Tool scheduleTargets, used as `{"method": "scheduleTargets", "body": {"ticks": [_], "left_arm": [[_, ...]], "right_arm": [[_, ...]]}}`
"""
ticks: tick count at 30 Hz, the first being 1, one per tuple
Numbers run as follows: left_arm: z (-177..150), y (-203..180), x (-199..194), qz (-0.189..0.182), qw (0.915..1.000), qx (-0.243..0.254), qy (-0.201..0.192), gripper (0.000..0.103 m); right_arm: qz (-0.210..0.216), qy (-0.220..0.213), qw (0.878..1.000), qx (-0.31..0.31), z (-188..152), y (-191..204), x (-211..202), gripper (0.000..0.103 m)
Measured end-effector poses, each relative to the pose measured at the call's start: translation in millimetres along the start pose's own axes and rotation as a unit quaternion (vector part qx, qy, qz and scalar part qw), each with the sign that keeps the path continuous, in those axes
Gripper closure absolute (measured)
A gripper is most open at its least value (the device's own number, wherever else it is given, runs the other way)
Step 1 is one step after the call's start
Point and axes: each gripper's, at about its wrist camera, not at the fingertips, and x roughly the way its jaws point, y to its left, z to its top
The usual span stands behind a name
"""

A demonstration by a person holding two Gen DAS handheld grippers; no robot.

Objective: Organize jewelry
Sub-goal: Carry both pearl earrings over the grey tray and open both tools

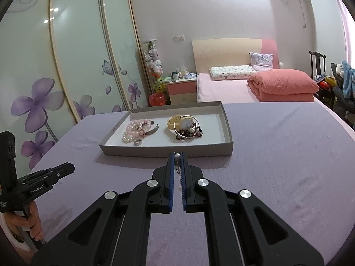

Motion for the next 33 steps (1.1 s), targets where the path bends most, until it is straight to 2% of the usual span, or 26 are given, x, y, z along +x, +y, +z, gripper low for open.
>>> {"method": "scheduleTargets", "body": {"ticks": [8,19,24,33], "left_arm": [[11.5,-10.2,-4.7,-0.001,0.9996,0.015,-0.025,0.089],[64.8,-29.1,-4.2,0.012,0.9931,0.049,-0.106,0.089],[84.9,-37.5,10.0,0.02,0.9891,0.063,-0.131,0.089],[109.0,-46.4,54.3,0.02,0.9893,0.068,-0.128,0.089]], "right_arm": [[-0.002,-0.024,1.0,-0.004,10.4,0.7,-4.8,0.096],[-0.008,-0.1,0.994,-0.039,47.5,17.8,-3.4,0.096],[-0.005,-0.124,0.991,-0.051,61.3,23.3,11.6,0.096],[-0.003,-0.124,0.991,-0.051,74.8,21.7,52.3,0.096]]}}
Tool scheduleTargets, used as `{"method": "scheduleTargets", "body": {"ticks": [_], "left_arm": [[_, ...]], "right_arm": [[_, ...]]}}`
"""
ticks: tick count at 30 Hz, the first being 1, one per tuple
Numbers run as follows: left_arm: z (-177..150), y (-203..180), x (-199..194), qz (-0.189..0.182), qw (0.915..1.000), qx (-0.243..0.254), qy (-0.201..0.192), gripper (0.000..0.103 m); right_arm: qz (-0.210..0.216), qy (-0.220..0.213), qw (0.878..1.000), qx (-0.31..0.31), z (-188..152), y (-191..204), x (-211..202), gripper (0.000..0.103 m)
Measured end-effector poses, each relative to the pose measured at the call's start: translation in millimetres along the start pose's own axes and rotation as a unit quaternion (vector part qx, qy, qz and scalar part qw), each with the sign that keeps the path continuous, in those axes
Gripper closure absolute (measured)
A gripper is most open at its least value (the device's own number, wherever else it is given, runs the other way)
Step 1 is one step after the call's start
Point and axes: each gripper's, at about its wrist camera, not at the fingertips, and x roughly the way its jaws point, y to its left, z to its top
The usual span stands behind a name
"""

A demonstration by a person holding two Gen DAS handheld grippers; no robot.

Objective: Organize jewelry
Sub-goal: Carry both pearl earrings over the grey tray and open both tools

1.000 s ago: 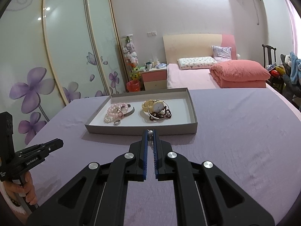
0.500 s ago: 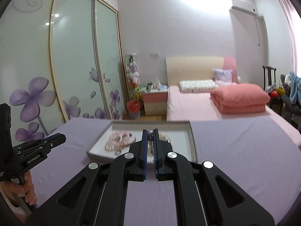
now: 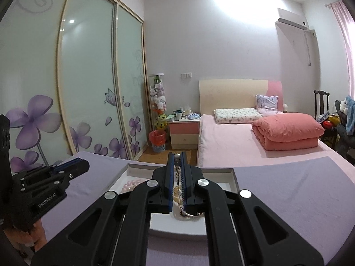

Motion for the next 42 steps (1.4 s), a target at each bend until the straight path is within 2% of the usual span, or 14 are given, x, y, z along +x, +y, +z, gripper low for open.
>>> {"method": "scheduleTargets", "body": {"ticks": [6,17,18,19,20,22,32,34,36,42], "left_arm": [[4.3,-3.3,28.0,-0.006,1.0,0.004,0.005,0.089],[-6.6,4.3,77.0,-0.006,0.9996,-0.013,0.024,0.089],[-9.3,5.5,79.5,-0.007,0.9995,-0.016,0.027,0.089],[-12.2,6.6,82.8,-0.009,0.9993,-0.019,0.031,0.089],[-14.7,7.4,85.0,-0.009,0.9992,-0.02,0.033,0.089],[-18.7,9.8,92.9,-0.009,0.999,-0.018,0.04,0.089],[-31.9,16.3,110.1,-0.016,0.998,-0.02,0.057,0.089],[-35.7,16.7,114.3,-0.009,0.9978,-0.017,0.063,0.085],[-36.7,17.8,118.0,-0.008,0.9974,-0.018,0.069,0.075],[-37.4,23.5,114.8,-0.012,0.9976,-0.029,0.062,0.061]], "right_arm": [[0.004,0.006,1.0,0.004,0.9,-4.3,27.4,0.096],[0.02,0.052,0.998,0.041,-14.5,-13.2,73.9,0.095],[0.024,0.058,0.997,0.046,-16.2,-14.7,75.7,0.093],[0.026,0.062,0.997,0.049,-17.7,-16.0,77.1,0.084],[0.024,0.064,0.996,0.05,-19.6,-17.6,77.7,0.07],[0.021,0.062,0.996,0.053,-21.0,-20.6,78.0,0.061],[0.013,0.072,0.995,0.066,-23.2,-30.6,84.2,0.061],[0.012,0.075,0.995,0.066,-24.4,-32.1,85.4,0.061],[0.011,0.078,0.995,0.065,-25.5,-31.6,87.4,0.061],[0.009,0.081,0.994,0.067,-26.2,-31.0,90.1,0.061]]}}
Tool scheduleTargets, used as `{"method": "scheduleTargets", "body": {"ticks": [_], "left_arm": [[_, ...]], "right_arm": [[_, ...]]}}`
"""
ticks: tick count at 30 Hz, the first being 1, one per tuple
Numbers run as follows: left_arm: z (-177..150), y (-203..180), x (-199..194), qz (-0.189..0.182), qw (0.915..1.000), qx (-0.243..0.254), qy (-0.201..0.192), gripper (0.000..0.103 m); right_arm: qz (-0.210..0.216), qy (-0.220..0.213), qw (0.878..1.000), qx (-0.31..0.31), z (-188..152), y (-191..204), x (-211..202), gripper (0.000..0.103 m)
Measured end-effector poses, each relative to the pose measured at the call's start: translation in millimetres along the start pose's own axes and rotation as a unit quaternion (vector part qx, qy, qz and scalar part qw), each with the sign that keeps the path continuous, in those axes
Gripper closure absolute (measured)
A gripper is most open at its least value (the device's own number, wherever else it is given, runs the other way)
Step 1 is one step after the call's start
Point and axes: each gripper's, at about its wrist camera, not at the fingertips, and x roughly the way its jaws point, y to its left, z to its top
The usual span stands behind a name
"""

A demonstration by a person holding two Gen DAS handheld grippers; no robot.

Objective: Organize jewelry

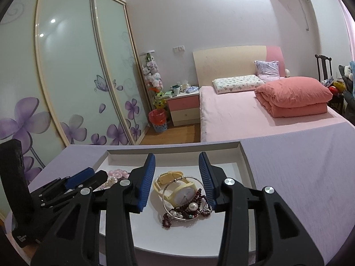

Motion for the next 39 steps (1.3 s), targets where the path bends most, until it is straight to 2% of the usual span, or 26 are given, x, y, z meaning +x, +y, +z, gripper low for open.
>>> {"method": "scheduleTargets", "body": {"ticks": [9,13,15,16,17,19,21,23,27,30,32,39], "left_arm": [[-3.0,0.9,0.6,0.003,1.0,-0.001,0.003,0.058],[-3.1,1.3,-0.5,0.005,1.0,0.0,-0.001,0.054],[-3.1,1.4,-0.4,0.007,1.0,0.001,-0.001,0.048],[-2.8,-0.2,-0.9,0.008,1.0,0.002,-0.001,0.046],[-2.5,-0.1,-1.7,0.009,1.0,0.002,-0.003,0.041],[-1.3,-0.8,-5.7,0.02,0.9998,0.004,-0.008,0.028],[1.2,0.5,-15.1,0.035,0.9992,0.005,-0.018,0.012],[4.8,3.4,-31.2,0.049,0.9982,0.002,-0.035,0.005],[7.3,11.0,-65.2,0.067,0.9961,0.001,-0.057,0.004],[2.0,20.4,-95.1,0.084,0.9943,-0.002,-0.065,0.004],[-4.4,25.8,-113.7,0.086,0.9937,-0.006,-0.071,0.004],[-34.4,35.4,-186.9,0.078,0.9915,-0.019,-0.102,0.004]], "right_arm": [[-0.001,0.0,1.0,-0.001,-0.4,-0.1,0.6,0.058],[-0.003,-0.001,1.0,-0.002,-1.9,-1.4,1.3,0.053],[-0.005,-0.002,1.0,-0.003,-2.9,-3.1,1.4,0.046],[-0.008,-0.005,1.0,-0.003,-3.0,-3.7,0.6,0.033],[-0.017,-0.013,1.0,-0.004,-2.8,-3.6,-1.6,0.014],[-0.031,-0.034,0.999,-0.01,-2.5,-2.2,-8.4,0.002],[-0.052,-0.049,0.997,-0.029,1.5,3.6,-18.1,0.002],[-0.065,-0.053,0.996,-0.041,3.8,7.6,-26.7,0.002],[-0.079,-0.041,0.995,-0.044,2.7,11.6,-42.2,0.002],[-0.079,-0.05,0.995,-0.045,-4.7,17.6,-62.2,0.002],[-0.087,-0.058,0.993,-0.05,-12.5,22.6,-79.2,0.002],[-0.07,-0.063,0.994,-0.056,-38.7,36.3,-123.3,0.002]]}}
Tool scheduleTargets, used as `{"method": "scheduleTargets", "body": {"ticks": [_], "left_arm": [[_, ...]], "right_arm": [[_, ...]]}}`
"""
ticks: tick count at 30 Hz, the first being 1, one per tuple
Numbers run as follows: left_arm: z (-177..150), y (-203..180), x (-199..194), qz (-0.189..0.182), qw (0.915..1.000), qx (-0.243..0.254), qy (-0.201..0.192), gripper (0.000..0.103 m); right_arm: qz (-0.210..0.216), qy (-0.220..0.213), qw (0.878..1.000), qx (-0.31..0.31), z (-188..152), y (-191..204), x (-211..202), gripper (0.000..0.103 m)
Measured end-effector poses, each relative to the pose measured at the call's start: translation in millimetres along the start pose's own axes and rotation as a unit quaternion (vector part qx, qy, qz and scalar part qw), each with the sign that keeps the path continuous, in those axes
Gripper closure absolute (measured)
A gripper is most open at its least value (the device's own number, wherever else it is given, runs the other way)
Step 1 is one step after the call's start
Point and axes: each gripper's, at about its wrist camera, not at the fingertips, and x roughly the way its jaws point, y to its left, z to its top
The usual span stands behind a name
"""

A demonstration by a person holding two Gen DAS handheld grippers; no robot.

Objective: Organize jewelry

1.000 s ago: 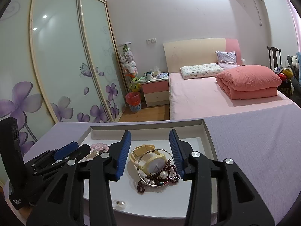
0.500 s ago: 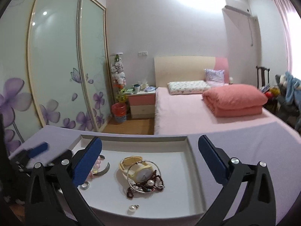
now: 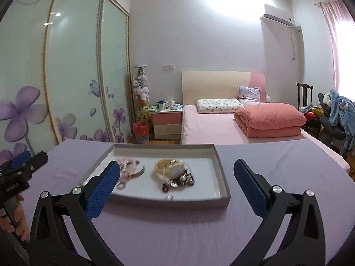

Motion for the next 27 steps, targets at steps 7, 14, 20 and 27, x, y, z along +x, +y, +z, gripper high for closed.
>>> {"method": "scheduleTargets", "body": {"ticks": [7,14,20,27], "left_arm": [[-16.1,-0.8,-51.3,0.01,0.9995,0.019,-0.022,0.004],[-30.7,-14.5,-76.1,0.003,0.9983,0.051,-0.03,0.004],[-39.0,-15.2,-72.8,-0.007,0.9991,0.04,-0.014,0.004],[-43.6,-14.7,-67.3,-0.016,0.9995,0.028,0.003,0.004]], "right_arm": [[0.007,0.011,1.0,-0.013,-21.0,14.2,-25.3,0.002],[-0.001,0.002,1.0,-0.011,-32.9,18.7,-41.9,0.002],[-0.002,0.003,1.0,0.005,-40.0,12.4,-46.3,0.002],[0.004,0.01,1.0,0.017,-50.9,8.3,-49.9,0.002]]}}
